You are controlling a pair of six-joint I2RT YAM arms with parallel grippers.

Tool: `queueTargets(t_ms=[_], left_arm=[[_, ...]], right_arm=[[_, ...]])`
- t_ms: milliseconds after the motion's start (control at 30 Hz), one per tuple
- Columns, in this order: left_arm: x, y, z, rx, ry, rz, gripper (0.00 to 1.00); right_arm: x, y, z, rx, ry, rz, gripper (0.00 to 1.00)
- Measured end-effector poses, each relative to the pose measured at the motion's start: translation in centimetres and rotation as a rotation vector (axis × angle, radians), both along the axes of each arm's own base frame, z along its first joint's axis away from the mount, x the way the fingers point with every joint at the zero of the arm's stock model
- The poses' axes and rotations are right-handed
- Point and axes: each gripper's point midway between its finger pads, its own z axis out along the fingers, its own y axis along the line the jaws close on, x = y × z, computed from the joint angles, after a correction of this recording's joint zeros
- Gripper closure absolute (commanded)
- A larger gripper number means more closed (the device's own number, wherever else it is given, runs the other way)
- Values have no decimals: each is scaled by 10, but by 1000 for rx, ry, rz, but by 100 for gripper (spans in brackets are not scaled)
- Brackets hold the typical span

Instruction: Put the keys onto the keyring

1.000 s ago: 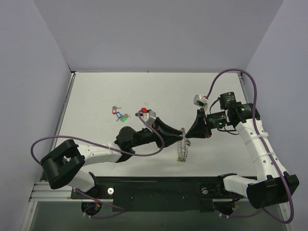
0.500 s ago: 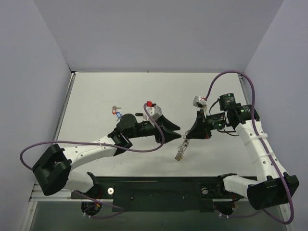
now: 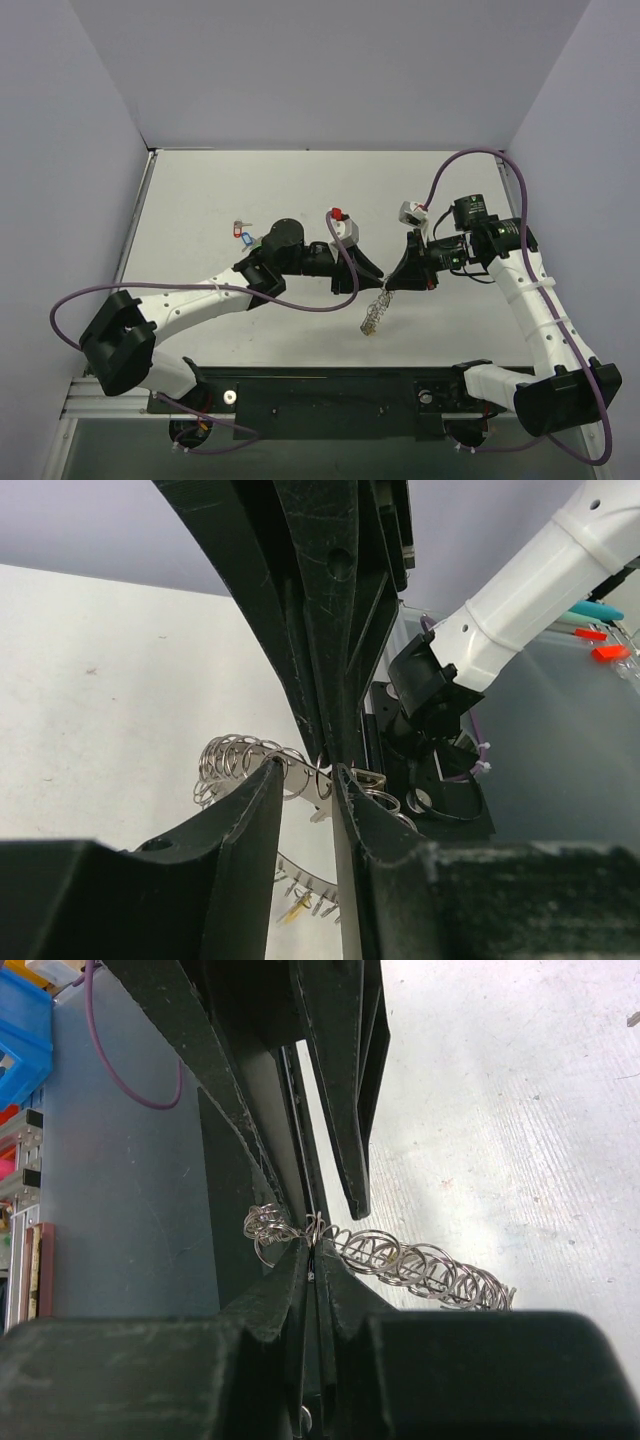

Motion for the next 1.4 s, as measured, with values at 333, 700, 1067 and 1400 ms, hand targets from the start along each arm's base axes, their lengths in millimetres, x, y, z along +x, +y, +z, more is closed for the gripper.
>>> queueTargets(t_ms=[333, 700, 1067, 1400], left_arm=[[-5, -6, -9, 52, 8, -71, 81], [-10, -5, -10, 70, 11, -100, 87], [-13, -5, -9, 65, 42, -117, 100], [-12, 4, -22, 7, 95, -34, 100]], right_arm=[[-1, 0, 0, -3, -9, 0, 100], [-1, -1, -1, -6, -15, 3, 100], [-3, 0, 0, -6, -17, 7, 100], [5, -1, 9, 23, 13, -58, 75]])
